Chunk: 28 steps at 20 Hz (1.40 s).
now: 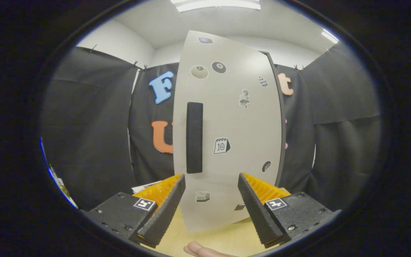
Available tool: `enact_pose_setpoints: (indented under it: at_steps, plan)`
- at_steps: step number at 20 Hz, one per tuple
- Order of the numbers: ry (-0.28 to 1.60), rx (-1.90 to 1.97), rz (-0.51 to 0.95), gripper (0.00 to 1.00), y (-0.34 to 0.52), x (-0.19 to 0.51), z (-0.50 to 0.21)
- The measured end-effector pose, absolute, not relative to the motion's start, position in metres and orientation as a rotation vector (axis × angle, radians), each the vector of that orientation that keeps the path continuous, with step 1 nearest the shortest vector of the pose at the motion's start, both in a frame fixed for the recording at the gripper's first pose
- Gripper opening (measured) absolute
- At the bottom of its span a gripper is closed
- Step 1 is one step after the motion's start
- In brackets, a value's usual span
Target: Open the shoe cabinet door, grab the shoes and put them into the shoe cabinet, then close the shoe cabinet door.
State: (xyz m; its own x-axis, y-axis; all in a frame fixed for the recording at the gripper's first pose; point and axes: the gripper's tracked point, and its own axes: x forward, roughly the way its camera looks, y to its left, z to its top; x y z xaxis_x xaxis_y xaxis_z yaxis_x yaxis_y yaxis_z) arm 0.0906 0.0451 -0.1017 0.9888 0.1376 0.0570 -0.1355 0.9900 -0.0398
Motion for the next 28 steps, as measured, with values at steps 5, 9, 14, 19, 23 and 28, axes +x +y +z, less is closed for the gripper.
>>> enact_pose_setpoints:
  at_steps: [5, 9, 14, 19, 23, 28]
  plan:
    - [-0.095, -0.024, 0.124, 0.97, 0.040, 0.064, -0.102]
    - [-0.088, -0.044, 0.105, 0.98, 0.023, 0.032, -0.106]
    - [-0.096, -0.015, 0.049, 0.97, -0.009, -0.011, -0.114]
    - [-0.124, 0.007, -0.012, 0.97, -0.028, -0.034, -0.112]
    - [-0.111, 0.002, 0.017, 0.97, -0.023, -0.037, -0.114]
    - [-0.068, 0.016, 0.036, 0.98, -0.023, -0.032, -0.121]
